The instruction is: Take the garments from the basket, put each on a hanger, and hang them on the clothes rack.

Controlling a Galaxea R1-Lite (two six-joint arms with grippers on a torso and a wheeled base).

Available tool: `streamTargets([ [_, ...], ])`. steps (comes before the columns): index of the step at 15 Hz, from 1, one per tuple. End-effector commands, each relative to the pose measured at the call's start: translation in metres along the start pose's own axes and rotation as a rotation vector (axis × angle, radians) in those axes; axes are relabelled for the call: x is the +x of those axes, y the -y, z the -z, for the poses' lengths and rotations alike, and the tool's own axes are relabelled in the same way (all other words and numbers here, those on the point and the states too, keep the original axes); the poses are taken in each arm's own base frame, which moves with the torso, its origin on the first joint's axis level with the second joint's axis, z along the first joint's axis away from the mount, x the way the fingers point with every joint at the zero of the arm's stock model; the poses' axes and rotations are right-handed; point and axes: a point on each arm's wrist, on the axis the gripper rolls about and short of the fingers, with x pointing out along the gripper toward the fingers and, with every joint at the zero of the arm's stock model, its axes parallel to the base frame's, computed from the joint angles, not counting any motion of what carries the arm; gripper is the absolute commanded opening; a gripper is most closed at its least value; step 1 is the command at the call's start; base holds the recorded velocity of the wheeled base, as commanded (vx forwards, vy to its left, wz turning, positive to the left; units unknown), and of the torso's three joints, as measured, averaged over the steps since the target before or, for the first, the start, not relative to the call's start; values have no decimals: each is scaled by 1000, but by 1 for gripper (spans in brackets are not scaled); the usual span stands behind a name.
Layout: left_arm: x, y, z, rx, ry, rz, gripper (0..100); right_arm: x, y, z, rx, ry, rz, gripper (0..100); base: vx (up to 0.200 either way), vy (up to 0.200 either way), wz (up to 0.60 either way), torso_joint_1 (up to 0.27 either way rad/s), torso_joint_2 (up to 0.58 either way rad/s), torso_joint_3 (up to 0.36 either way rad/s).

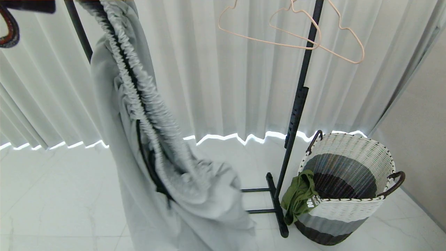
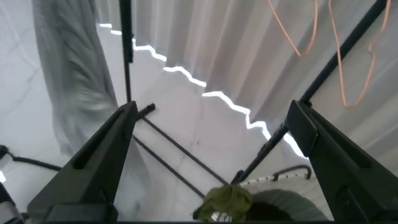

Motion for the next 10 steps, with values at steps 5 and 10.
streamTargets([
  [5, -33, -28, 42, 57, -80, -101, 0, -35, 35, 34, 0, -330, 454, 100, 0, 0, 0, 0, 0, 0],
  [10, -43, -40, 52, 42, -97, -171, 0, -61, 34, 59, -123, -490, 628, 100, 0, 0, 0, 0, 0, 0],
])
